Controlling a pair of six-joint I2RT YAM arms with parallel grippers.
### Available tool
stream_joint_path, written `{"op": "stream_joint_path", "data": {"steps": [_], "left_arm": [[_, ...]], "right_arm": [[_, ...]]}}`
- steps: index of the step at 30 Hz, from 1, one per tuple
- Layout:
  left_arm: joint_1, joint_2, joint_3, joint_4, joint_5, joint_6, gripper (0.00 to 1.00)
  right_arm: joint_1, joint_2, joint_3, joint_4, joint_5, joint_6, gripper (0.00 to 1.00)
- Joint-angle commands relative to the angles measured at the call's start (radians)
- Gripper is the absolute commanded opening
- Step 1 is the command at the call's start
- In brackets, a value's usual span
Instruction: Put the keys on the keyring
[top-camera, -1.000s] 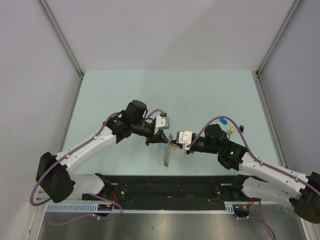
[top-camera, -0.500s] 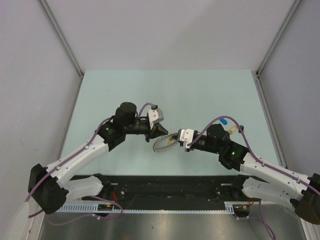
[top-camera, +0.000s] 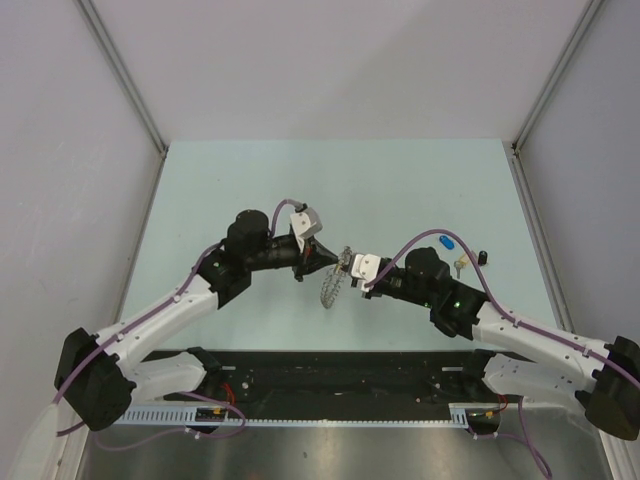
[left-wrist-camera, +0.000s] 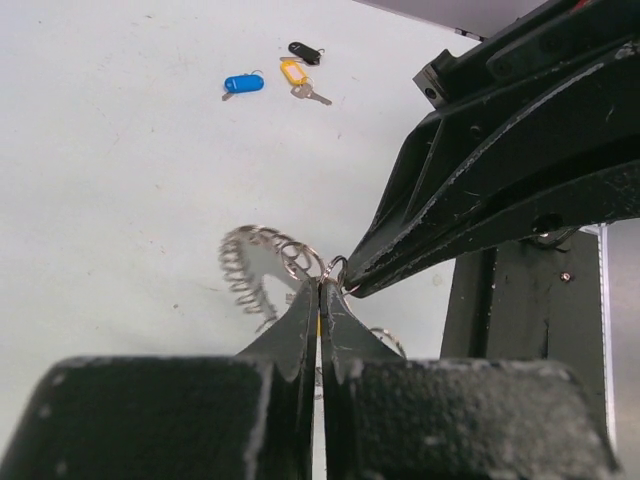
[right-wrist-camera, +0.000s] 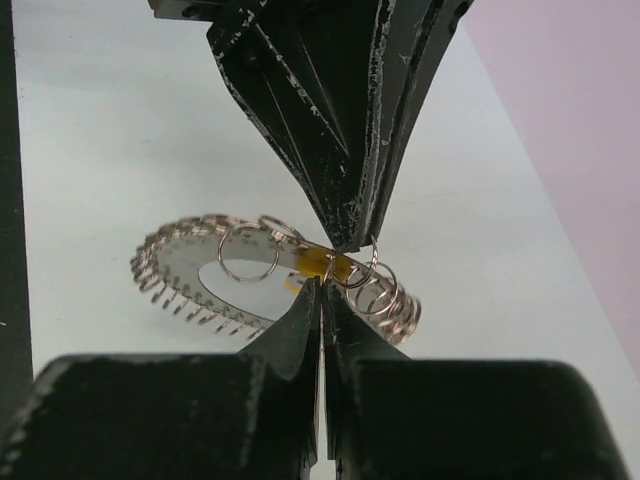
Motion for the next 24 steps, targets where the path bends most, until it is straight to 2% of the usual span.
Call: {"op": "stream_joint_path", "data": {"steps": [1,2,5,14,18,22,23,24], "left_arm": [[-0.001,-0.038,0.068,0.001,-0.007,0.071,0.03],[-0.001,-0.035,0.079,-0.05,-0.007,0.116,0.1],[0.0,-0.036,0.108,-0.137,-0.016,0.173,0.21],[0.002,-0.041,0.14,-0.237,0.008,0.285,0.51],[0.002,-0.058,0.145,-0.253,-0.035,0.291,0.61],[0.002,-0.105,0.137,-0.224,-0.134,0.245,0.73],[0.002,-0.117,0.137,-0.221,-0.162,0.23,0.78],[0.002,-0.146,0.137,-0.218,-0.199,0.221,0.89]], "right_arm": [[0.015,-0.013,0.035,0.015,0.014,0.008,0.0],[0.017,-0.018,0.033,0.012,0.006,0.005,0.0],[0.022,-0.032,0.033,0.001,-0.011,0.002,0.0],[0.023,-0.04,0.033,-0.01,-0.028,-0.003,0.0],[0.023,-0.03,0.036,0.007,-0.011,0.002,0.0],[0.025,0.005,0.067,0.019,0.007,0.014,0.0],[0.022,0.032,0.079,0.016,0.014,0.014,0.0],[0.02,0.046,0.107,0.015,0.024,0.016,0.0]]}}
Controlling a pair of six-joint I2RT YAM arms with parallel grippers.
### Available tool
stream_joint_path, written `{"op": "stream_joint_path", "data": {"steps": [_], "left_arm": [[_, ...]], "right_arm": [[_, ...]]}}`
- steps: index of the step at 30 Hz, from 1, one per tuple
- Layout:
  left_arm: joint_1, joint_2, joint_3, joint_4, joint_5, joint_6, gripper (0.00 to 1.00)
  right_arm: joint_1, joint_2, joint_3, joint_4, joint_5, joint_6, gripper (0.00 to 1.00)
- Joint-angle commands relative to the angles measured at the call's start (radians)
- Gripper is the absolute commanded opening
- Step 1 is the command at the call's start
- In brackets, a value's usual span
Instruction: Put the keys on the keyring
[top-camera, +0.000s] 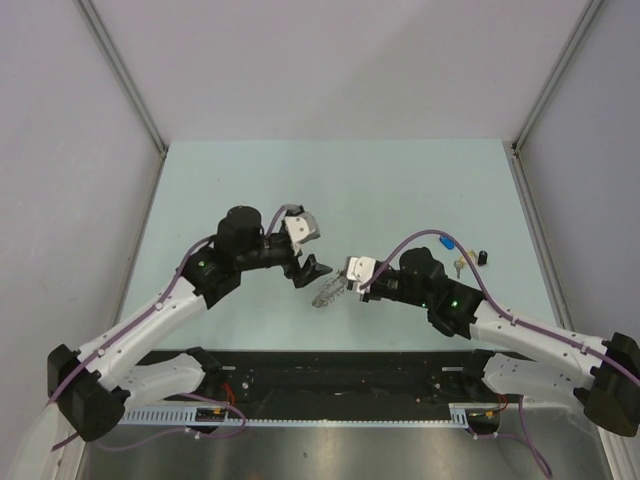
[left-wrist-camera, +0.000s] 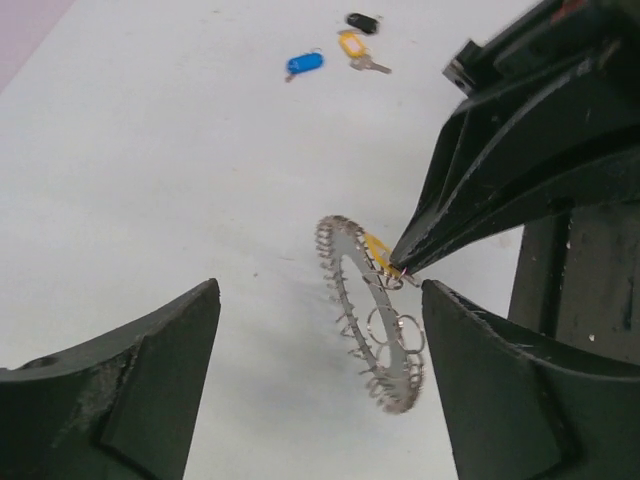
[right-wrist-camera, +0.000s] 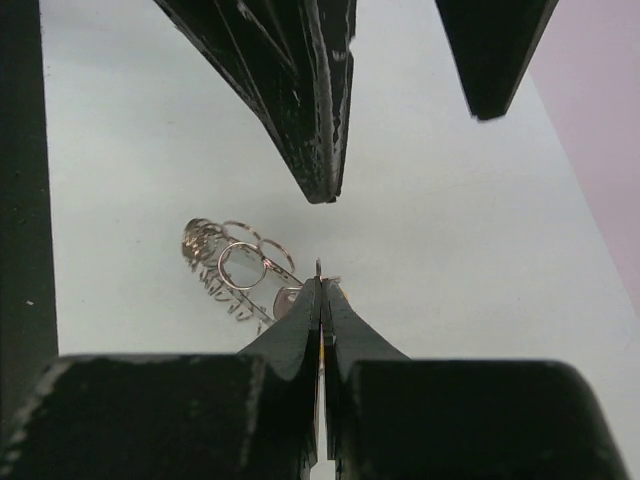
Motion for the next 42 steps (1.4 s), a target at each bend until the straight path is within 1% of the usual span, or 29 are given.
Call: {"op": "stream_joint_path", "data": {"steps": [1,4,5,7,8,9,10,11,12,14,15,17,21,24,28,31,32,34,39,42], "left_arm": [[0.002,-0.107,0.038,0.021,-0.18,-0.045,0.93],[0.002,-0.196,-0.005,0.027,-0.303,-0.095,1.0],[0.002,-0.227,-0.02,0.029,-0.398,-0.109,1.0],[0.002,-0.311,-0.071,0.026,-0.492,-0.146,1.0],[0.002,-0.342,-0.088,0.024,-0.59,-0.16,1.0],[0.003,-0.369,-0.127,0.024,-0.644,-0.189,1.0],[0.003,-0.429,-0.151,0.029,-0.688,-0.206,1.0],[0.003,-0.455,-0.171,0.034,-0.768,-0.231,1.0],[0.006,-0.484,-0.203,0.034,-0.791,-0.263,1.0],[0.008,-0.54,-0.221,0.014,-0.833,-0.263,1.0],[0.009,-0.555,-0.234,0.008,-0.838,-0.29,1.0],[0.012,-0.587,-0.247,0.003,-0.845,-0.291,1.0],[0.014,-0.6,-0.252,-0.029,-0.827,-0.298,1.0],[0.014,-0.597,-0.249,-0.038,-0.806,-0.301,1.0],[0.015,-0.597,-0.246,-0.048,-0.79,-0.306,1.0],[0.015,-0.606,-0.244,-0.049,-0.789,-0.312,1.0],[0.017,-0.609,-0.244,-0.049,-0.79,-0.315,1.0],[0.02,-0.62,-0.246,-0.049,-0.798,-0.318,1.0],[0.028,-0.65,-0.255,-0.046,-0.831,-0.332,1.0],[0.034,-0.672,-0.258,-0.042,-0.838,-0.34,1.0]], "right_arm": [[0.001,0.06,0.113,0.07,0.058,0.018,0.0],[-0.028,0.146,0.191,0.072,0.075,0.032,0.0],[-0.043,0.192,0.213,0.076,0.074,0.036,0.0],[-0.081,0.249,0.283,0.079,0.065,0.047,0.0],[-0.094,0.276,0.305,0.082,0.068,0.05,0.0],[-0.115,0.334,0.33,0.085,0.072,0.053,0.0],[-0.124,0.359,0.375,0.085,0.077,0.055,0.0],[-0.132,0.388,0.4,0.085,0.08,0.055,0.0],[-0.149,0.431,0.419,0.084,0.08,0.055,0.0],[-0.163,0.468,0.463,0.09,0.078,0.061,0.0],[-0.169,0.496,0.474,0.092,0.077,0.065,0.0],[-0.183,0.513,0.491,0.111,0.081,0.087,0.0],[-0.198,0.542,0.496,0.118,0.091,0.137,0.0],[-0.193,0.557,0.494,0.06,0.094,0.162,0.0],[-0.152,0.569,0.494,-0.089,0.095,0.194,0.0],[-0.094,0.569,0.491,-0.195,0.12,0.231,0.0],[-0.059,0.568,0.488,-0.213,0.14,0.242,0.0],[-0.029,0.565,0.476,-0.256,0.155,0.281,0.0],[0.062,0.572,0.445,-0.298,0.186,0.371,0.0],[0.092,0.585,0.427,-0.297,0.209,0.429,0.0]]}}
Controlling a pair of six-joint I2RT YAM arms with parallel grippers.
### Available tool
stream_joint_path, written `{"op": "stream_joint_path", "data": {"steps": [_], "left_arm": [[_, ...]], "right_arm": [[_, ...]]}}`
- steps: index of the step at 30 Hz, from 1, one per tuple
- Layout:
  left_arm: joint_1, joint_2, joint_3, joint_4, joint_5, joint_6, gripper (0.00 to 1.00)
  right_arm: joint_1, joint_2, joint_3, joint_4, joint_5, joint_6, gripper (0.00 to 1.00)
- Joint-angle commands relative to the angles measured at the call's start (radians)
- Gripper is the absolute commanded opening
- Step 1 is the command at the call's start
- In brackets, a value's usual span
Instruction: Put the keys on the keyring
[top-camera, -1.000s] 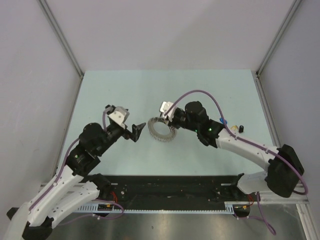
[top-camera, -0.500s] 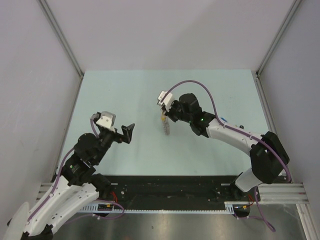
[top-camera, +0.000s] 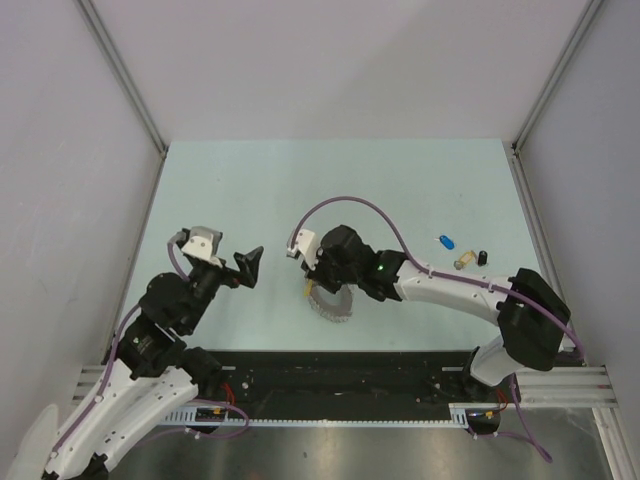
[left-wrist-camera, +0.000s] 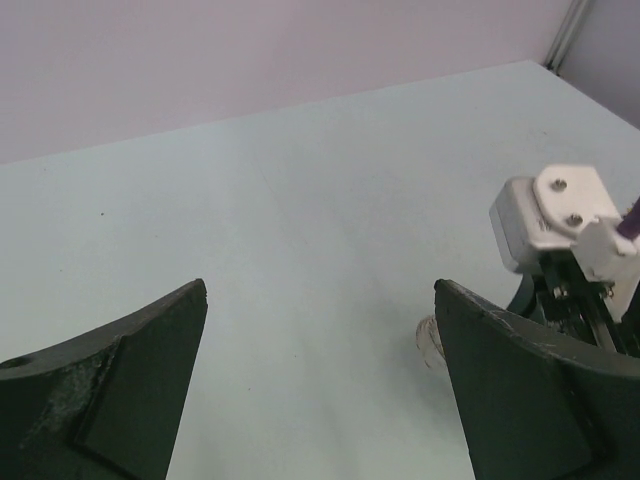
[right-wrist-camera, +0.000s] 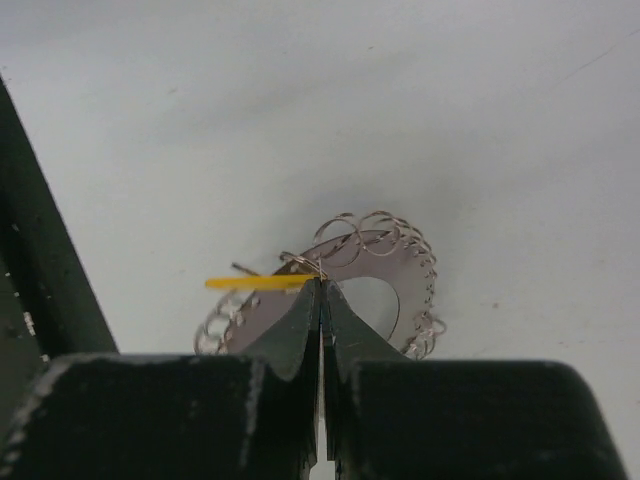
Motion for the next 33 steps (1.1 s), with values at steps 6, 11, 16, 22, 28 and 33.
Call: {"op": "stream_joint_path", "data": {"steps": [6,11,16,22,28,33], "left_arm": [[0.031,-0.057,-0.013,0.017,-0.038,-0.049,1.0],[0.043,-0.076,-0.017,0.012,-0.04,-0.057,1.0],[0.052,-0.1,-0.016,0.011,-0.066,-0.058,1.0],[0.063,-0.137,-0.022,-0.009,-0.09,-0.055,1.0],[0.066,-0.151,-0.025,-0.015,-0.113,-0.055,1.0],[0.066,-0.159,-0.022,-0.008,-0.147,-0.07,1.0]], "right_arm": [[0.051,0.07,-0.019,0.016,0.055,0.219,0.0],[0.075,0.081,-0.019,0.077,0.012,0.288,0.34],[0.015,0.01,-0.019,0.042,0.13,0.366,0.57],[-0.088,-0.085,-0.039,-0.099,0.246,0.46,0.63],[-0.168,-0.278,-0.208,-0.175,0.358,0.674,0.67],[-0.289,-0.581,-0.373,-0.284,0.455,0.828,0.75]]}}
